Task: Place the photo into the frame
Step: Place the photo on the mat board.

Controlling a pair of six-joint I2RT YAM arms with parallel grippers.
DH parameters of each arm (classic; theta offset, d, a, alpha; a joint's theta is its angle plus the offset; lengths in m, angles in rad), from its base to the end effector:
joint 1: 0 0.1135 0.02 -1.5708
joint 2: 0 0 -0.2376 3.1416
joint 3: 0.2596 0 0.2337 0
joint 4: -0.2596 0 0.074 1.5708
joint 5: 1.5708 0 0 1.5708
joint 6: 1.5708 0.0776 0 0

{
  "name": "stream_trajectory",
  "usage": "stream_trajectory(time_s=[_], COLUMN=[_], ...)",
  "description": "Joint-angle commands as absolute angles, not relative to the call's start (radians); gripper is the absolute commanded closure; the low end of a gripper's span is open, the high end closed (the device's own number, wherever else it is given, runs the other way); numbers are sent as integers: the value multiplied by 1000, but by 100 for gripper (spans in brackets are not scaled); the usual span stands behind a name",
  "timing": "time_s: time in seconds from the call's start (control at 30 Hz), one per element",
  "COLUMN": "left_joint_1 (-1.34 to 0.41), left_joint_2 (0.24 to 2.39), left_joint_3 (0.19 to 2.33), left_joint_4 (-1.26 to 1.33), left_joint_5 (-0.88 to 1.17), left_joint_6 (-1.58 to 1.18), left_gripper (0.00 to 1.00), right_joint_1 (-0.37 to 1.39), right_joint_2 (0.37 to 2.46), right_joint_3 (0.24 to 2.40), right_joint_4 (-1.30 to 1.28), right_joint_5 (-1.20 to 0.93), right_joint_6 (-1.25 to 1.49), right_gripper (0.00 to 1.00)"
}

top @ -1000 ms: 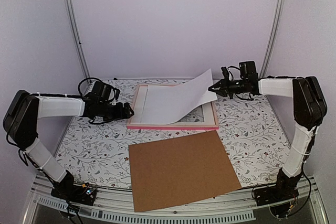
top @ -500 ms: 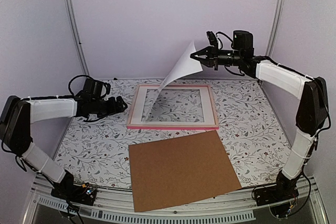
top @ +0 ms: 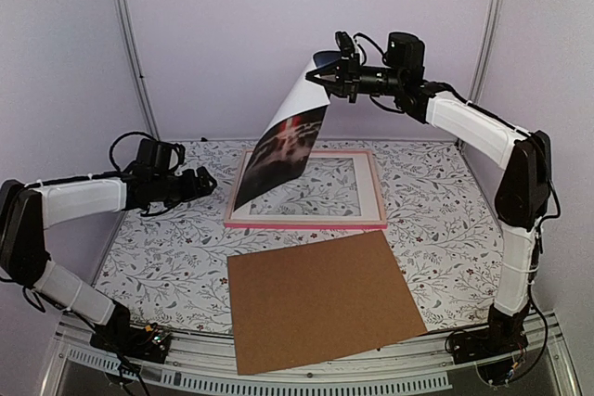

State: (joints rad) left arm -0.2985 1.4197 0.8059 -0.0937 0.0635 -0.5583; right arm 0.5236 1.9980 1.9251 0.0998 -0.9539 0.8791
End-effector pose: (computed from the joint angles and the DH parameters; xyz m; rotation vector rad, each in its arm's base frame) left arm 0.3030 -0.0984 0.1689 -0.2681 2.3157 -0.5134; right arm 0.3727 0.2883 0.3763 -0.5744 1.7916 1.7575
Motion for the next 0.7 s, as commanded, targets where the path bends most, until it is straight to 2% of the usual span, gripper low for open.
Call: stream_trajectory(time_s=[0.0, 0.2, 0.43, 0.57, 0.67], left_joint_1=[-272, -262, -259, -247, -227], left_joint_2=[1373, 1355, 1339, 1298, 1266], left_joint_3=[779, 770, 759, 728, 709], left_joint_4=[-77, -81, -81, -83, -78], left_joint_5=[45, 47, 25, -23, -38], left_joint_6=[-566, -564, -571, -590, -597], left_gripper=[5, 5, 5, 5, 4], right_joint_1=[559, 593, 592, 582, 559], right_joint_2=[2055, 2120, 2126, 2132, 2114], right_joint_3=[2049, 2175, 2176, 2130, 1999], right_joint_4=[130, 154, 118, 36, 3], right_joint_5=[-1002, -1045, -1053, -1040, -1012], right_joint_6=[908, 935, 897, 814, 761], right_gripper=[100, 100, 100, 100, 100])
